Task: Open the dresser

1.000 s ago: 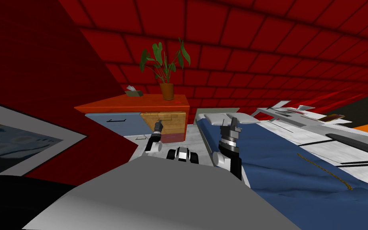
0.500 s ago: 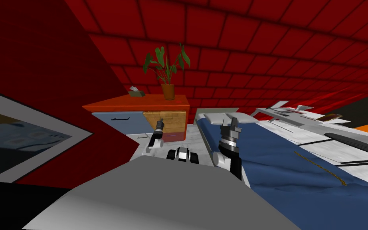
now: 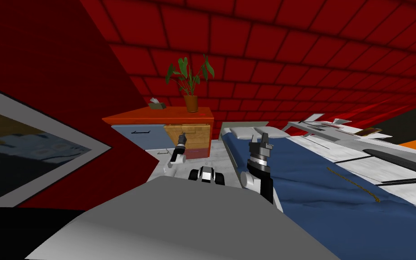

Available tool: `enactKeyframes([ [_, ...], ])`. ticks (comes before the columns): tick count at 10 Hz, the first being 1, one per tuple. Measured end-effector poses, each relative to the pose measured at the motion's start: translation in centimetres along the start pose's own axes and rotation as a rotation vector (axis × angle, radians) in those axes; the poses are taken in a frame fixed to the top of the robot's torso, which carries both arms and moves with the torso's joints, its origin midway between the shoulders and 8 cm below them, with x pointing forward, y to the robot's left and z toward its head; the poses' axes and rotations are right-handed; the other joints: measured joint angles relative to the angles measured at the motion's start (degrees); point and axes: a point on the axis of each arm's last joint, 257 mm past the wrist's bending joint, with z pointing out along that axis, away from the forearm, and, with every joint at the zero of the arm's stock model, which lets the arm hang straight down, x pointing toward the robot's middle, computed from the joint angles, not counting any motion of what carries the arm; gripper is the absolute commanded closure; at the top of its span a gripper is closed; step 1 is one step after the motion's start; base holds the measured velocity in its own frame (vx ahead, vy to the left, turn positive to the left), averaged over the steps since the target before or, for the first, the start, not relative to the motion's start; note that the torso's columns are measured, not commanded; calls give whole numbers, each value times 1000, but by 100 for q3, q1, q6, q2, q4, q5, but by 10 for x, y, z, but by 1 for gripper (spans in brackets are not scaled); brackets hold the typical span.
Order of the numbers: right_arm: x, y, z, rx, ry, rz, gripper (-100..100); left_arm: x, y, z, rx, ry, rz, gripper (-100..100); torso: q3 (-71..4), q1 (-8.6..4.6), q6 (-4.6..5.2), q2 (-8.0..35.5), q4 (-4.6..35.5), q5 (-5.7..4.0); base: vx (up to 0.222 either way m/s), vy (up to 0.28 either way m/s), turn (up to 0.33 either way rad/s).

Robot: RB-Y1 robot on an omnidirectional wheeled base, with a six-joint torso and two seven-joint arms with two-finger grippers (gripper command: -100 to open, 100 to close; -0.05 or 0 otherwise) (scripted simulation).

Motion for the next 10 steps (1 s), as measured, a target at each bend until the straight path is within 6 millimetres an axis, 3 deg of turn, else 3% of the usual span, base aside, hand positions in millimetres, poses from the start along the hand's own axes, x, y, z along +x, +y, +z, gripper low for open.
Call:
enactKeyframes([
  [4,0,0,0,0,0,0,0,8,17,13,-19,11,-5,100,-37,5,14,-63,-48,21,-30,6,0],
  [6,0,0,0,0,0,0,0,8,10,32,8,8,0,100,0,7,-1,1,-9,8,-118,-14,13],
  [9,0,0,0,0,0,0,0,14,25,42,-17,15,-1,100,-39,2,14,-65,-41,15,-39,-6,4],
  [10,0,0,0,0,0,0,0,12,21,51,0,10,3,100,-21,3,4,-27,-25,9,-144,-23,5],
])
